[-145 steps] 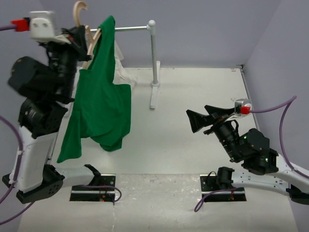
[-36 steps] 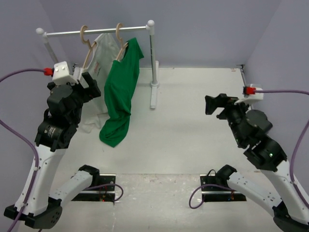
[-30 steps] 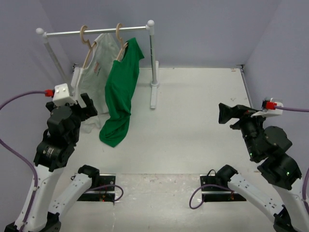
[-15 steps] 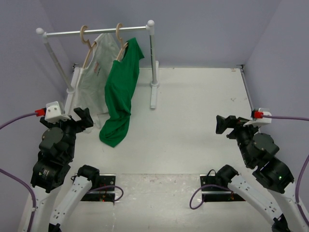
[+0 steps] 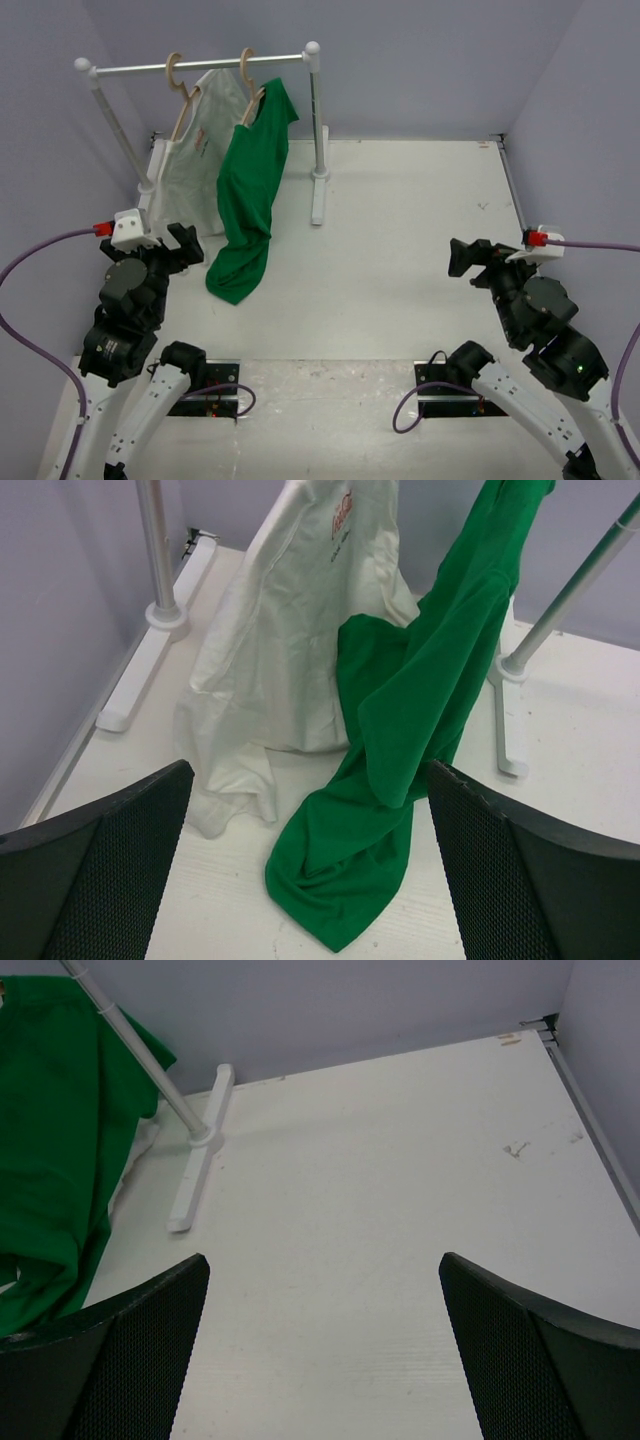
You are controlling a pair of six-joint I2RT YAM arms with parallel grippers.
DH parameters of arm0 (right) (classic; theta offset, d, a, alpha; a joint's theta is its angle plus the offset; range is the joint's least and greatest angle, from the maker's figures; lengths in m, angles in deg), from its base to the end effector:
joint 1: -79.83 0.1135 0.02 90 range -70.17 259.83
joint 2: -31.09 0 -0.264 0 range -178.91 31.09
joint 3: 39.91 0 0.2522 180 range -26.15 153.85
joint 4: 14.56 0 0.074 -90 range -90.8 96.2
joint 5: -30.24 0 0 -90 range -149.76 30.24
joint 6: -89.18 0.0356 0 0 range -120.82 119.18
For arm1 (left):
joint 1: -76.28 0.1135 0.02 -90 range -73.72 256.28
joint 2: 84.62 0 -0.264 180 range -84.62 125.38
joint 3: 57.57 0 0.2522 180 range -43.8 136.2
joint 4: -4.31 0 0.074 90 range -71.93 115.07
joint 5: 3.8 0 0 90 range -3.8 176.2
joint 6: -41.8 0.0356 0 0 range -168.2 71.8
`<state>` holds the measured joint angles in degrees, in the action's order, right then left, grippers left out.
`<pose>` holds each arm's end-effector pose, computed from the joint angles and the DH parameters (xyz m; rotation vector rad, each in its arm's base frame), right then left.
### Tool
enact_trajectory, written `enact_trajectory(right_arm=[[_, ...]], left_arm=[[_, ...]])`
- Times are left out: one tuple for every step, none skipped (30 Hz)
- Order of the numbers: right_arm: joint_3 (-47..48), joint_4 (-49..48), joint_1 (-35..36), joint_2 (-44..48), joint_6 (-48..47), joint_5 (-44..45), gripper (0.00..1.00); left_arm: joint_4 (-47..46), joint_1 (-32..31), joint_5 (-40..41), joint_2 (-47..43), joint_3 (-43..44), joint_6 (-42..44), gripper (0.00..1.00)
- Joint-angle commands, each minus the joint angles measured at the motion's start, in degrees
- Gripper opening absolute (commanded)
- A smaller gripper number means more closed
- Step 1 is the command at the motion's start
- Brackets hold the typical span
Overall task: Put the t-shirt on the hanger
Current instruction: Reset both arms
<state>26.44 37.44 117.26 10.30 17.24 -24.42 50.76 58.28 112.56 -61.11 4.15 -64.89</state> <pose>0.0539 0.0154 0.3757 0.1801 1.6571 0.2148 0.0818 -0.0100 0.3596 -0.3187 1.6698 -0.0575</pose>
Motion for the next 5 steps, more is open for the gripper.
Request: enact_trajectory(right_arm=[[-0.7, -0.6, -0.1, 0.8, 0.9, 1.8, 0.99], [-0.9, -0.6, -0.1, 0.8, 0.9, 1.8, 0.99], [-1.0, -0.7, -0.1, 0.8, 1.0, 1.8, 0.99], [-1.2, -0.7, -0.2, 0.8, 1.2, 1.9, 0.99], [-1.2, -0.6, -0.2, 0.6, 1.5, 1.9, 0.99]], left_arm=[[-4.5, 0.3, -0.2, 0.7, -1.4, 0.8, 1.0], [-4.8, 0.3, -0.2, 0.7, -1.6, 0.8, 1.0], [-4.9, 0.3, -0.3, 0.8, -1.7, 0.7, 1.0], [-4.9, 0.3, -0.2, 0.9, -1.9, 0.7, 1.0], [-5.0, 0.3, -0.2, 0.9, -2.0, 0.7, 1.0]])
